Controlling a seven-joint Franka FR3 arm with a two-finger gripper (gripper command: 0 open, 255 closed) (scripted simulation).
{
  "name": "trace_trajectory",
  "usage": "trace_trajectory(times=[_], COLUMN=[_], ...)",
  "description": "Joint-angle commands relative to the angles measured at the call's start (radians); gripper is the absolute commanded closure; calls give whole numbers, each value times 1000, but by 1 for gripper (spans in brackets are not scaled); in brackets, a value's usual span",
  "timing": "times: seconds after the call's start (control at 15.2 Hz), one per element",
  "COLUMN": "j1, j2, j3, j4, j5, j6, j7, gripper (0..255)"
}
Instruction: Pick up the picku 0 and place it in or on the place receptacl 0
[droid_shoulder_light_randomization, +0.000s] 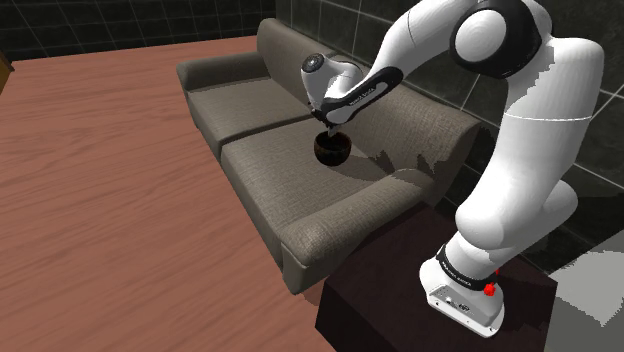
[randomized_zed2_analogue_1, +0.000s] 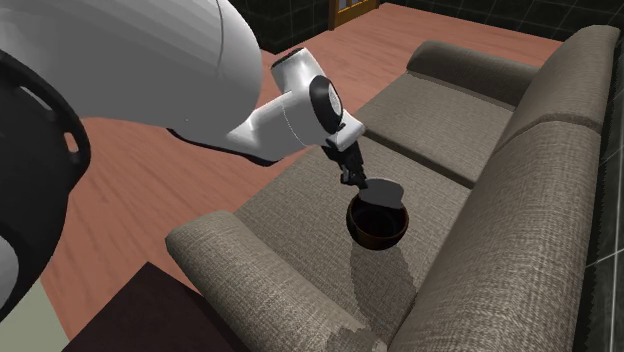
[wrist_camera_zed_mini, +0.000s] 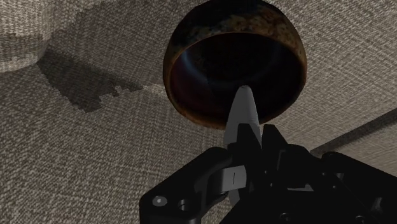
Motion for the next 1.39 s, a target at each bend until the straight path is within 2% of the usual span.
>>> trace_trajectory(times=[0.0,0.46,0.99,1.06,1.32], j1=[4,21,21,21,21], j2=[18,88,88,88,88], j3=[-6,-32,-33,-33,-33], j4=[-1,4,4,4,4], j5=[-18,-84,-84,-84,-84], j6=[13,56,56,56,56], j7=[20,91,91,91,91], gripper=[255,255,255,0,0])
